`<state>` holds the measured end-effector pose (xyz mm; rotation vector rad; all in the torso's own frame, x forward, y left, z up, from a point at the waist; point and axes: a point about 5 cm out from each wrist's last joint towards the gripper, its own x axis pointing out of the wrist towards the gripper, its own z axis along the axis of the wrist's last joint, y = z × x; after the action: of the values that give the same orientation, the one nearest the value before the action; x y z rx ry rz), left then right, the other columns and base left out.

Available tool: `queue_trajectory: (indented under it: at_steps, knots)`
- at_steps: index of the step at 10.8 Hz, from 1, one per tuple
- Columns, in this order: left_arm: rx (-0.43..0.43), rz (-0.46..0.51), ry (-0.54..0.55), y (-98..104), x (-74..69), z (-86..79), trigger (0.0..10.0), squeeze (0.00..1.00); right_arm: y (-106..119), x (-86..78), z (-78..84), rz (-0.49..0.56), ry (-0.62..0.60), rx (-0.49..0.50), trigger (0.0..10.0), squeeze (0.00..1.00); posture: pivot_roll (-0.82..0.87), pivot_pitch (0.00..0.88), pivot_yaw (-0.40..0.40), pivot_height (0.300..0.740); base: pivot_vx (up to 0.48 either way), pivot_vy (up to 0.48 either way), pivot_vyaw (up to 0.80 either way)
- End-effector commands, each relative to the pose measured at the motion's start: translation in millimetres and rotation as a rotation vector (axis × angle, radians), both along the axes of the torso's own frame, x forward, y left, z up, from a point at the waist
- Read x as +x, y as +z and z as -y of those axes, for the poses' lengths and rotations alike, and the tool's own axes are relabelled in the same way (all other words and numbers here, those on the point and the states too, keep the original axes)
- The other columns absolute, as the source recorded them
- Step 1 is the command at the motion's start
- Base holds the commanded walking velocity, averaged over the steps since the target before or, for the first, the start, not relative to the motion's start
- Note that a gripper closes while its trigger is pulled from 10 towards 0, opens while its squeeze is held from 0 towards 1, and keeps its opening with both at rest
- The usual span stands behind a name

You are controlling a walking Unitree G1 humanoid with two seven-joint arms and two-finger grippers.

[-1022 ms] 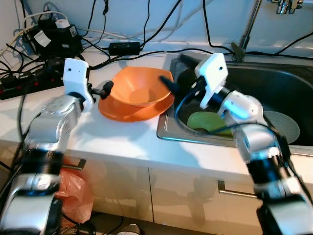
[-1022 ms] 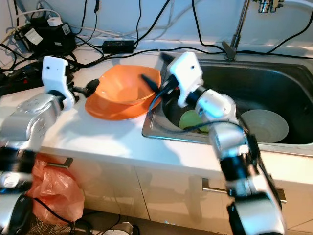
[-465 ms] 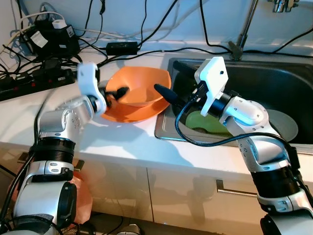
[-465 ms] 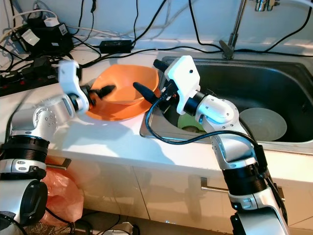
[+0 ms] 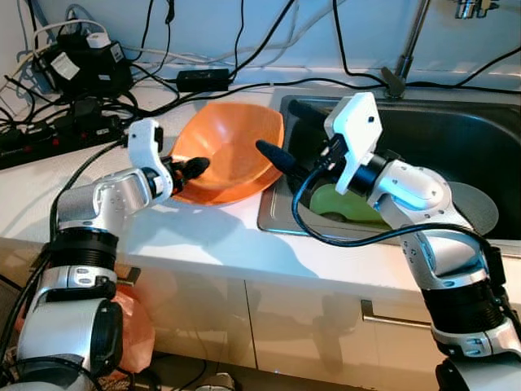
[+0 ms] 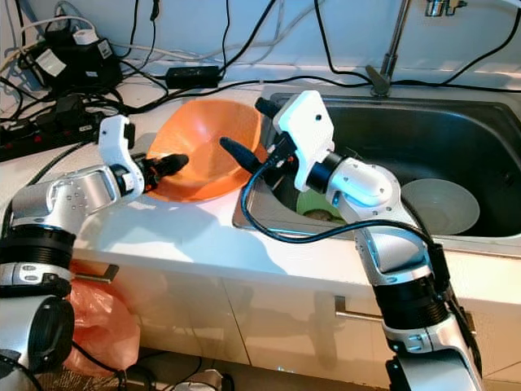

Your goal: Kitchen organization

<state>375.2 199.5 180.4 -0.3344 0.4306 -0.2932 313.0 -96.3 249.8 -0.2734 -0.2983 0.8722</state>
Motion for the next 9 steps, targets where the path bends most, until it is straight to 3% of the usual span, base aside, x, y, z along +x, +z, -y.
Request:
queue_trajectory:
  at_steps: [1,5,9]
  knots:
    - [-0.020,-0.002,0.016,6.5,2.0,-3.6,0.0,0.00,3.5,-1.9,0.6,0.011,0.001,0.005,10.0,0.00,0.19,0.036,0.109,0.740,0.000,0.000,0.00]
    - [-0.070,0.011,0.042,8.4,4.7,-5.7,0.0,0.00,3.5,-0.2,0.4,0.010,-0.004,0.007,10.0,0.00,0.18,0.019,0.107,0.740,0.000,0.000,0.00]
    - [-0.104,0.083,0.075,12.0,6.6,-5.1,0.0,0.00,2.6,0.7,1.2,-0.001,-0.006,0.017,10.0,0.00,0.18,0.013,0.100,0.740,0.000,0.000,0.00]
